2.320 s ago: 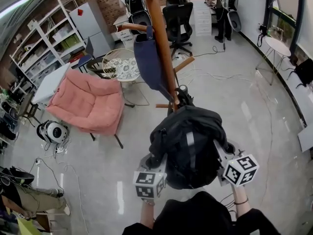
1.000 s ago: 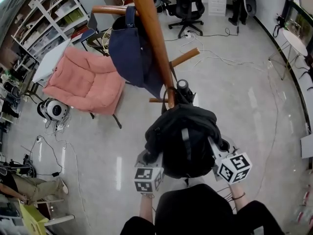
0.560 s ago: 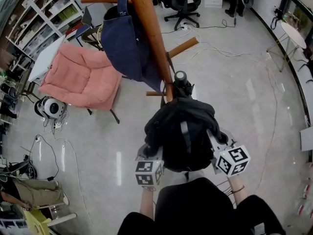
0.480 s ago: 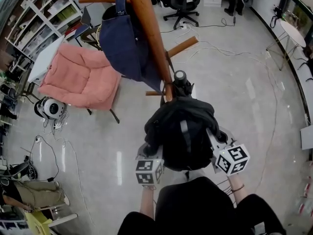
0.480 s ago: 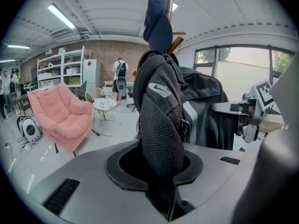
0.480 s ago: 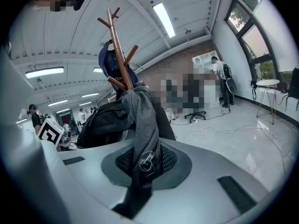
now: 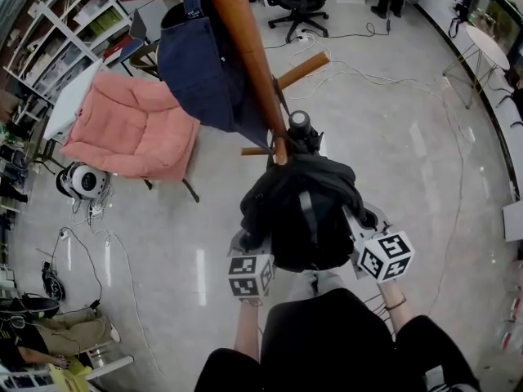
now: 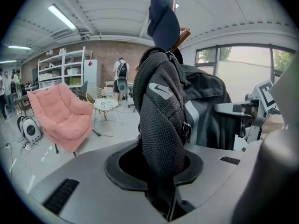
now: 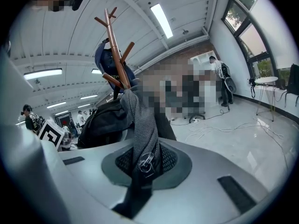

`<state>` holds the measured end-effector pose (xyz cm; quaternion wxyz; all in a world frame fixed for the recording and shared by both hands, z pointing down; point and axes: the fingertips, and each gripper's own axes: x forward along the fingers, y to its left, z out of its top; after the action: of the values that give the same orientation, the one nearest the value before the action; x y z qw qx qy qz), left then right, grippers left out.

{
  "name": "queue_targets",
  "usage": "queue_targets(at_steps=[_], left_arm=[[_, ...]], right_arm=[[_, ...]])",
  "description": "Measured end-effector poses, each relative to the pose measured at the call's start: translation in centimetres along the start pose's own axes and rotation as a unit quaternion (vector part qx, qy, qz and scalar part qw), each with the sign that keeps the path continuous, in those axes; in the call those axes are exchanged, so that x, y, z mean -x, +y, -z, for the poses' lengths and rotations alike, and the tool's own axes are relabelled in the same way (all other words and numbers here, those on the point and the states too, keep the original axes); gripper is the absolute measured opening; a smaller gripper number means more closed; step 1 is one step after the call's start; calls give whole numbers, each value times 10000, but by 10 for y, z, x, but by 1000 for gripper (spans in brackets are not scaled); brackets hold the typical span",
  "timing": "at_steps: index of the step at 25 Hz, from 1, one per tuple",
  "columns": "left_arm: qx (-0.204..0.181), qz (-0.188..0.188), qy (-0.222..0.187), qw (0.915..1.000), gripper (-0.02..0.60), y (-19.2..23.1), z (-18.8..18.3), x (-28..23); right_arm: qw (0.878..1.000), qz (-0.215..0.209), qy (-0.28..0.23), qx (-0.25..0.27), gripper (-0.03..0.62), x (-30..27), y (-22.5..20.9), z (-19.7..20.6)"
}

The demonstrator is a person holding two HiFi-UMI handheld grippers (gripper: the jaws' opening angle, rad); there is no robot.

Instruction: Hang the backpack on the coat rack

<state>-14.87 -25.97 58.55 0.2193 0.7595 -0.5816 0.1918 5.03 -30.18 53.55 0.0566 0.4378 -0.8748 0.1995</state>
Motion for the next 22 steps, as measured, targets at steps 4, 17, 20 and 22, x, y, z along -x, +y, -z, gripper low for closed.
queue_targets(at_steps=[4, 17, 20, 22], left_arm=[[18, -15, -58, 10000, 100, 3, 3, -7], [164, -195, -278, 9993, 133, 13, 3, -19], [218, -254, -351, 9988, 147, 17, 3, -24], [246, -263, -376, 9986, 157, 19, 2, -26]], right_arm=[[10000, 20, -59, 14, 29, -3, -3, 3], [9996, 96, -182, 178, 35, -9, -8, 8], [9996, 131, -131, 219, 44, -12, -8, 10], [9995, 140, -113, 261, 51, -13, -8, 10]])
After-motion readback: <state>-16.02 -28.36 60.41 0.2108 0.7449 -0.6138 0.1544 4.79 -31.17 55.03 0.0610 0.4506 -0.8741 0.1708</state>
